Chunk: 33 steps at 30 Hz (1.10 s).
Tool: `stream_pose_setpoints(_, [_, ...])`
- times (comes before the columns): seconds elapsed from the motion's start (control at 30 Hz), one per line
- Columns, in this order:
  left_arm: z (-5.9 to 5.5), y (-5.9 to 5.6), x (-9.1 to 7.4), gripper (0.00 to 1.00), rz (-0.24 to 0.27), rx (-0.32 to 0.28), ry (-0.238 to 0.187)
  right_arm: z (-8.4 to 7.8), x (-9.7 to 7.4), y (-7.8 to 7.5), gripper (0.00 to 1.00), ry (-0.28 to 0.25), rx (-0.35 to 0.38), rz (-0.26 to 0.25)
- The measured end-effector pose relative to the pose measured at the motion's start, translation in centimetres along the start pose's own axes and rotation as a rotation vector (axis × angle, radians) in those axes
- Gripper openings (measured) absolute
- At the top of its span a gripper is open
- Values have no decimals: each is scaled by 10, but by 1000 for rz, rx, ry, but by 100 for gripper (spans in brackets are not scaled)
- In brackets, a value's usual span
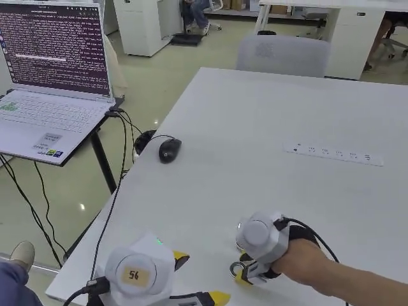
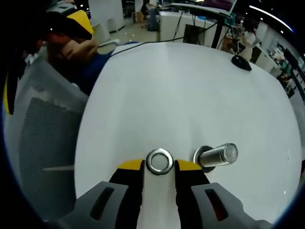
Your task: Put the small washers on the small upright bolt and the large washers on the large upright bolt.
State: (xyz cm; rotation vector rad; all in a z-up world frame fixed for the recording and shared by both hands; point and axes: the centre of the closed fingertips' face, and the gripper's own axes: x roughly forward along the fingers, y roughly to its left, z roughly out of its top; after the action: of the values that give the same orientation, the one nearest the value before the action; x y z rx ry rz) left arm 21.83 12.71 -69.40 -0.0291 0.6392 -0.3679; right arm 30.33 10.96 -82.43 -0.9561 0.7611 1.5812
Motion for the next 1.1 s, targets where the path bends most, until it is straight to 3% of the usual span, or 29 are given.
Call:
stream_pose_setpoints(0.37, [-1, 2, -3, 57, 8, -1, 0, -5, -4, 7, 24, -7, 17, -15])
stream_pose_setpoints(0.6, [-5, 6, -6, 57, 19, -10, 4, -29, -16, 12, 24, 21, 60, -8])
stream_pose_setpoints(0.87, [-3, -1, -1, 57, 4, 1, 6, -36, -21, 18, 25, 16, -117, 81])
stream_pose_setpoints(1.0, [-1, -3, -1, 57, 0, 6, 5, -33, -18, 17, 27, 46, -298, 128])
stream_pose_setpoints(1.1, [-2, -3, -2, 57, 2, 6, 6, -32, -17, 24, 27, 81, -425, 193])
